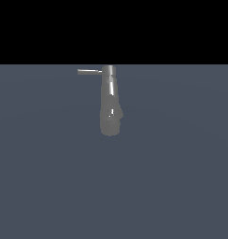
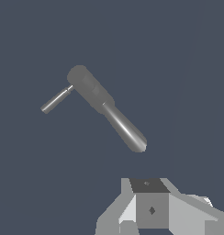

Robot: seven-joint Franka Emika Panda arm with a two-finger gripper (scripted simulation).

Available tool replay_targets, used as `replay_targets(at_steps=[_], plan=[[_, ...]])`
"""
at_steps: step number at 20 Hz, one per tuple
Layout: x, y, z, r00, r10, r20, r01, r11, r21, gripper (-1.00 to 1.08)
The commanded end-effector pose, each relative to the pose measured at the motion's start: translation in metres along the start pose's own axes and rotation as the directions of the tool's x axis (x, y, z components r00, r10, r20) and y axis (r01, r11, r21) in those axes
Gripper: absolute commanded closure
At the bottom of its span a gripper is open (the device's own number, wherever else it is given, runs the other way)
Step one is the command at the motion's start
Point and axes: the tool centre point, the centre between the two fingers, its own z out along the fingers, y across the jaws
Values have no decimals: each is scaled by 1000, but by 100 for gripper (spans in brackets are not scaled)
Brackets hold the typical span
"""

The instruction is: Turn on the faucet by rotating a designated handle.

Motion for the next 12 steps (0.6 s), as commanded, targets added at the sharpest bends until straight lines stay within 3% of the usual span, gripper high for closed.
replay_targets(at_steps=[1, 12], plan=[[12, -15, 10, 998, 60, 4, -60, 998, -3, 108], [57, -81, 65, 951, 310, 9, -310, 950, -29, 108]])
